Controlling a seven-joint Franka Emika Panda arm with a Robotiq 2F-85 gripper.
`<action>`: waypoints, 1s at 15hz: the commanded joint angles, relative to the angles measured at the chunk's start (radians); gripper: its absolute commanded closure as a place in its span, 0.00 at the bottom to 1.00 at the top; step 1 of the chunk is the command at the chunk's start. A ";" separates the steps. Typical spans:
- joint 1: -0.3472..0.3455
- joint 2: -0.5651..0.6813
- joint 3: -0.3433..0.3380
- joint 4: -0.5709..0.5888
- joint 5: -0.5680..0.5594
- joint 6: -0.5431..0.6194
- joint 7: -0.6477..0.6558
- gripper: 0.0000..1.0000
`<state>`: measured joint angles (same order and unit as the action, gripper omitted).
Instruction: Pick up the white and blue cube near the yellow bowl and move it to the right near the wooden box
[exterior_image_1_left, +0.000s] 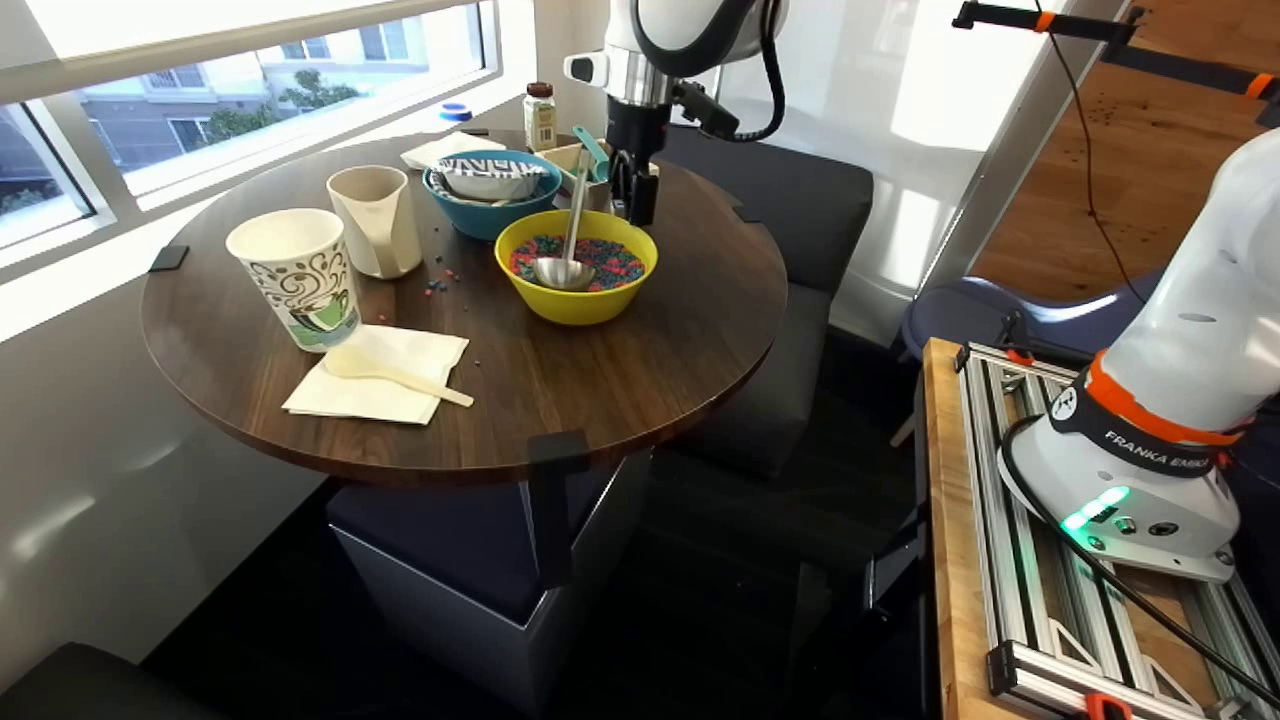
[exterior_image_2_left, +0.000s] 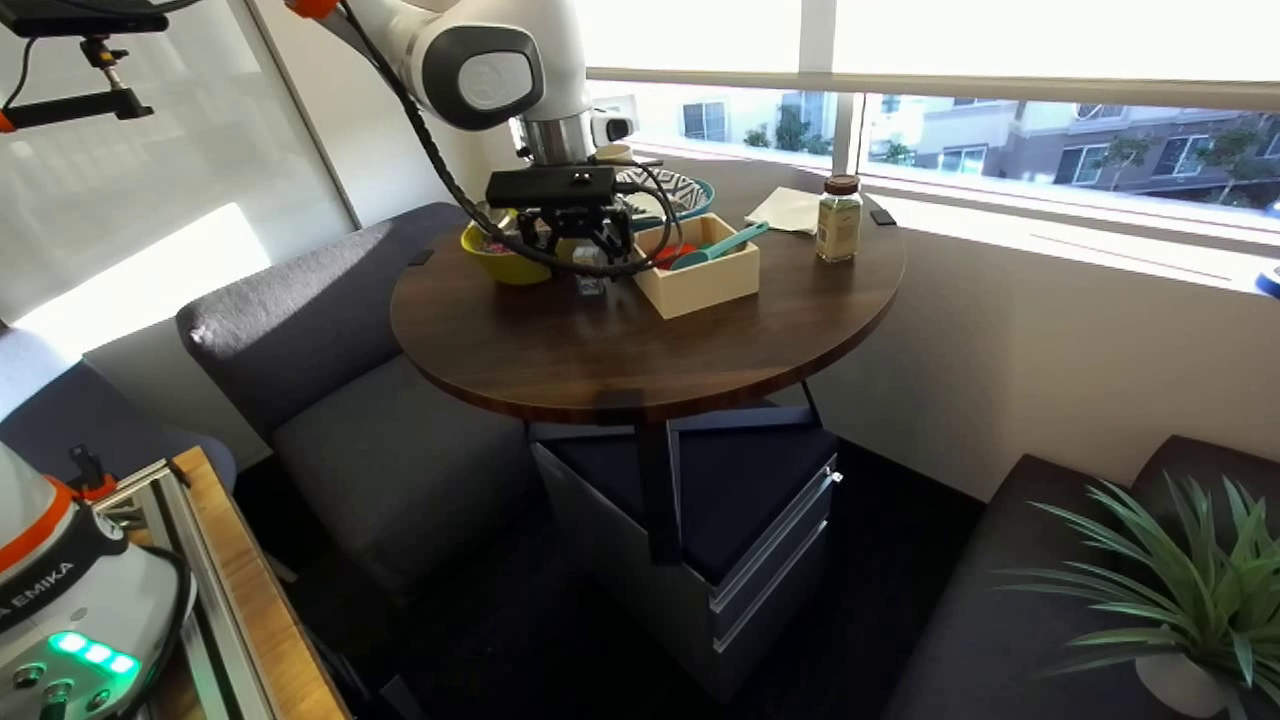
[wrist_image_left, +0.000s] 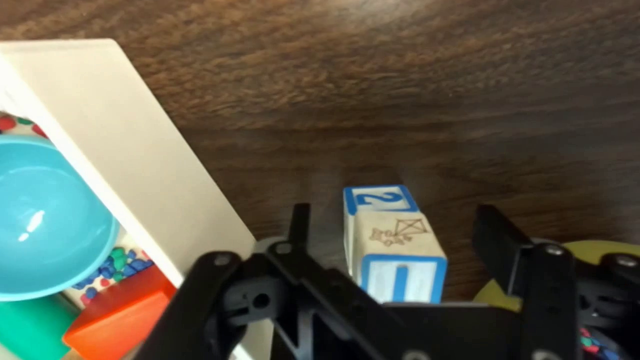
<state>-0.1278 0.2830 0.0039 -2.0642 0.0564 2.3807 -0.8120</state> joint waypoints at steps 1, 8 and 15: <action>-0.017 0.021 0.020 0.011 0.040 0.025 -0.042 0.49; -0.014 0.013 0.011 0.014 0.023 0.014 -0.033 0.91; -0.010 -0.070 -0.038 0.023 -0.041 -0.215 0.095 0.91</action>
<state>-0.1377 0.2688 -0.0105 -2.0409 0.0595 2.3092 -0.7897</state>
